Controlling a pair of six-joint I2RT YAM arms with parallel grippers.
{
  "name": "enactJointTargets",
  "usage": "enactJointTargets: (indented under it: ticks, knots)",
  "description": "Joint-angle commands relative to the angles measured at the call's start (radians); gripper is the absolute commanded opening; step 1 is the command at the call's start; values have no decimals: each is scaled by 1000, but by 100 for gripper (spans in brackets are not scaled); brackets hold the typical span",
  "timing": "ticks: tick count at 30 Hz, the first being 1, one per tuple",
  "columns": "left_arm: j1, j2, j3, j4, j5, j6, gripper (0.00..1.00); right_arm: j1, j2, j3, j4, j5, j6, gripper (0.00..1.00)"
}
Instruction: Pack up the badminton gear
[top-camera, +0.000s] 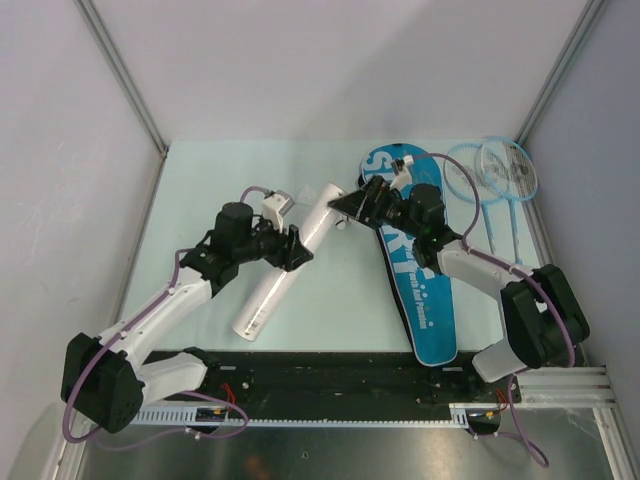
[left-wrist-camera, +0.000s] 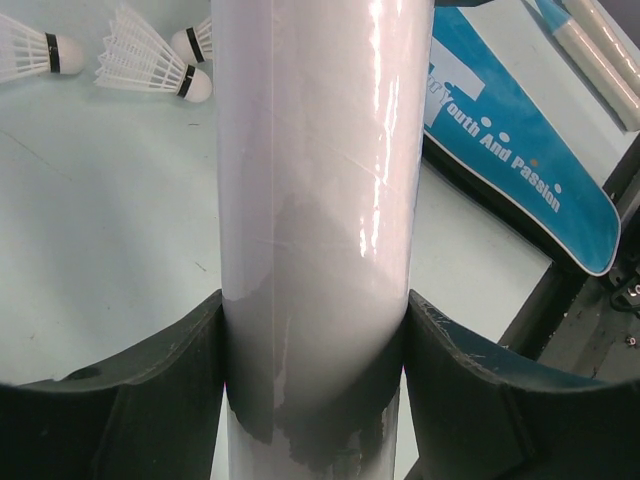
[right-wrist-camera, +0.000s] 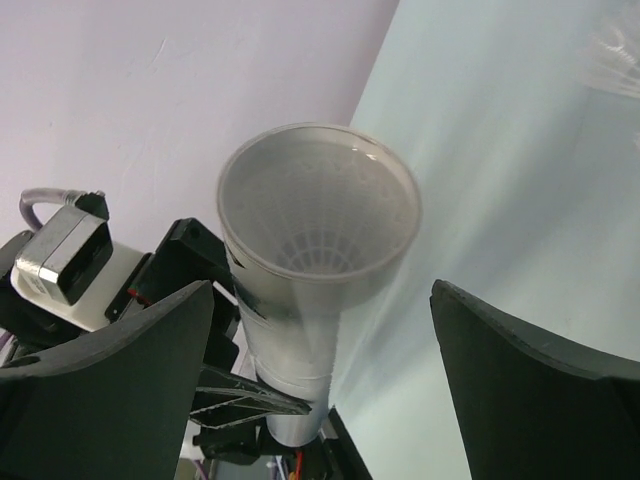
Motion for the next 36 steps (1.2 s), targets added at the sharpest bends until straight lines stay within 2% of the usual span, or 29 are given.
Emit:
enactJointTargets:
  ticks: [1,6,7,9,10,11,12,13,16,18,20,21,22,24,26,28,31,33,36]
  knots:
    - [-17,-19,1,29,30,49,59,2,30,74,47,-93,-22,90]
    - [-20,-19,1,29,-1,49,62,12,28,96,15,-68,0,70]
    - [-19,-18,1,31,-11,47,64,21,24,96,-6,-53,6,62]
    - [-19,-13,4,29,-24,40,68,59,2,96,-27,8,4,56]
    - [-20,-9,7,29,-49,35,75,80,-5,94,-49,37,3,51]
    - [-20,-4,12,29,-63,30,77,120,-13,94,-60,103,4,47]
    - [-19,2,16,29,-74,21,80,142,-27,96,-66,140,7,45]
    - [-19,7,25,31,-97,13,87,162,-34,96,-85,174,15,42]
    - [-19,27,54,28,-119,-11,92,243,-60,90,-94,318,49,41]
    - [-19,42,73,28,-114,-16,90,304,-73,68,-79,407,70,41]
    - [-19,48,99,20,-117,-7,82,334,-90,54,-42,462,90,41]
    - [-19,48,107,7,-126,6,68,341,-94,47,-36,463,92,41]
    - [-19,45,114,2,-132,15,62,349,-109,47,-37,463,81,44]
    - [-17,24,110,-6,-161,41,55,341,-131,47,-72,455,11,54]
    - [-19,-7,88,-7,-171,61,53,299,-178,47,-129,403,-67,75]
    - [-19,-27,58,-9,-160,82,52,260,-208,45,-212,331,-232,85]
    - [-20,-50,30,2,-146,107,50,168,-271,50,-341,202,-401,85]
    - [-20,-47,39,2,-146,112,49,110,-309,56,-393,133,-439,85]
    - [-20,-27,97,0,-131,162,49,71,-308,109,-444,16,-492,79]
